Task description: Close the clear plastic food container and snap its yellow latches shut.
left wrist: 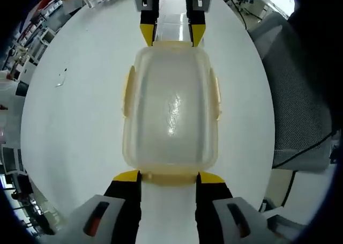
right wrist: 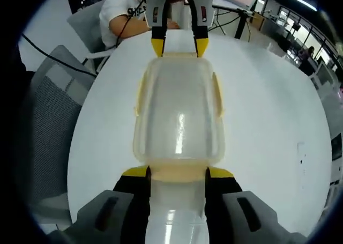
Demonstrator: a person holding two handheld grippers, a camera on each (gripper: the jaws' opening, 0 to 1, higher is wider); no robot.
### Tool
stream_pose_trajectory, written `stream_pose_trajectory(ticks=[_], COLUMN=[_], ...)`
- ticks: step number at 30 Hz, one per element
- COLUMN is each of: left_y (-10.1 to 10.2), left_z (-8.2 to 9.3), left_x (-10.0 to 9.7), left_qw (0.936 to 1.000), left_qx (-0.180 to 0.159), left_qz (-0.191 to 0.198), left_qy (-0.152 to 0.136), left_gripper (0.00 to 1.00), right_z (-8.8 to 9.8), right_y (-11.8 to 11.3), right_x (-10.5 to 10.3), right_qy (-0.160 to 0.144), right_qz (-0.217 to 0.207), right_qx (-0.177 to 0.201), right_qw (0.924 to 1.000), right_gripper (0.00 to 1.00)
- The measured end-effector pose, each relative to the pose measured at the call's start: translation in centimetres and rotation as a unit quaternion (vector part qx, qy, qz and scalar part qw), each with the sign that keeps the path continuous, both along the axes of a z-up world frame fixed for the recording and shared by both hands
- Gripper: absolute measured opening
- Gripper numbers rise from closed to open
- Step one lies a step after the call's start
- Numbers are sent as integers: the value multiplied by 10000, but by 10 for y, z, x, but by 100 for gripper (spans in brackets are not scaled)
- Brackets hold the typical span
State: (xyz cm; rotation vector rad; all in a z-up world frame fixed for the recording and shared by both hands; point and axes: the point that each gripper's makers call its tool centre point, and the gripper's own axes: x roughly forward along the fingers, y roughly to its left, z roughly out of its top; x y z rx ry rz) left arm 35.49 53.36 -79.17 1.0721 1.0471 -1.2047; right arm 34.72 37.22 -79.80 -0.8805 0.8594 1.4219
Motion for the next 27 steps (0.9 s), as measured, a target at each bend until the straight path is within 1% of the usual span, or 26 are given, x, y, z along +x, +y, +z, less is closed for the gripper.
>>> stream_pose_trajectory(ticks=[1,2,9,18,27], left_y=[-2,-3,-11,-12,-30], left_z=[2,4,10,13,15], left_x=[0,1,-1,-6,-5], left_qw=[10000,10000,9999,10000,9998], left_qx=[-20,-15,-65,-47,-207], left_qz=[-28,-26,-90,-25,16], left_qy=[-2,2,6,55,30], left_gripper=[33,33,33,33,33], right_z=[1,3,5,12,15], right_y=[0,-1,-9,-12,-29], right_x=[0,0,-2,-5,-2], right_qy=[-2,-90,21,-58,-128], right_qz=[-4,18,-79,31,50], right_qx=[-5,-26,-105,-69,-95], right_qw=[10000,10000,9999,10000,9999], right_gripper=[36,36,36,36,36])
